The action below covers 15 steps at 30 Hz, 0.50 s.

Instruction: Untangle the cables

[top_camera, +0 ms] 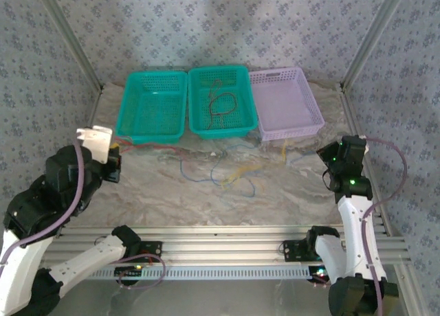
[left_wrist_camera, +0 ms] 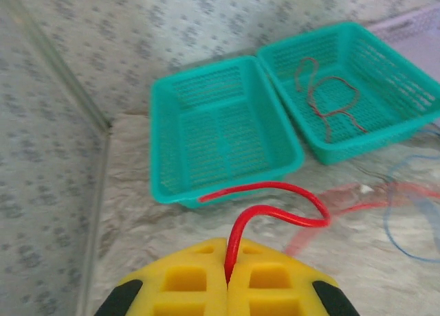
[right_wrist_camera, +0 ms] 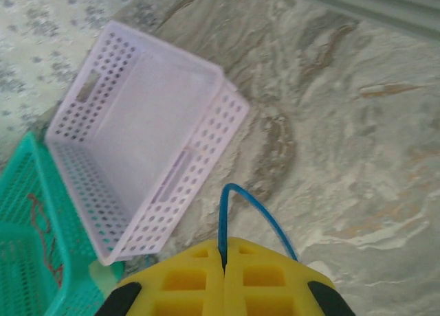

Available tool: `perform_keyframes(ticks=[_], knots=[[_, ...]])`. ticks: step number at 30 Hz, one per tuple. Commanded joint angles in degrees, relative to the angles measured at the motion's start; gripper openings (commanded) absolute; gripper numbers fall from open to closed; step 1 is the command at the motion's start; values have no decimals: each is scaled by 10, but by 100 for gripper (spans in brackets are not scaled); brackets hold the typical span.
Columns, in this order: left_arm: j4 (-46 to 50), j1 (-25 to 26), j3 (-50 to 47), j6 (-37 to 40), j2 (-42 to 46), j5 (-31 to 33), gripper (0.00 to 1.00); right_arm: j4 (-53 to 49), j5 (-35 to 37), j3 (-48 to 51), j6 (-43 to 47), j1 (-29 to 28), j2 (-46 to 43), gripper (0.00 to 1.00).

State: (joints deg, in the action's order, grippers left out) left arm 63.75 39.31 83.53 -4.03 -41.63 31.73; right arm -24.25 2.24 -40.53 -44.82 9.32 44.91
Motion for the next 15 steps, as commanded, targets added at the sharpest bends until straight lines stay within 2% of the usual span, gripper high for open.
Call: perform_keyframes(ticks=[1, 5, 9, 15], knots=[[2, -4, 21, 19, 9, 59, 0, 8, 33, 11, -6, 9, -14, 0], [-13, -4, 16, 0, -9, 35, 0, 19, 29, 16, -2, 6, -7, 0], [-51, -4, 24, -14, -35, -19, 0, 25, 44, 24, 6, -2, -22, 0], [-115, -4, 60, -18, -133, -91, 0, 41, 45, 37, 3, -25, -25, 0]])
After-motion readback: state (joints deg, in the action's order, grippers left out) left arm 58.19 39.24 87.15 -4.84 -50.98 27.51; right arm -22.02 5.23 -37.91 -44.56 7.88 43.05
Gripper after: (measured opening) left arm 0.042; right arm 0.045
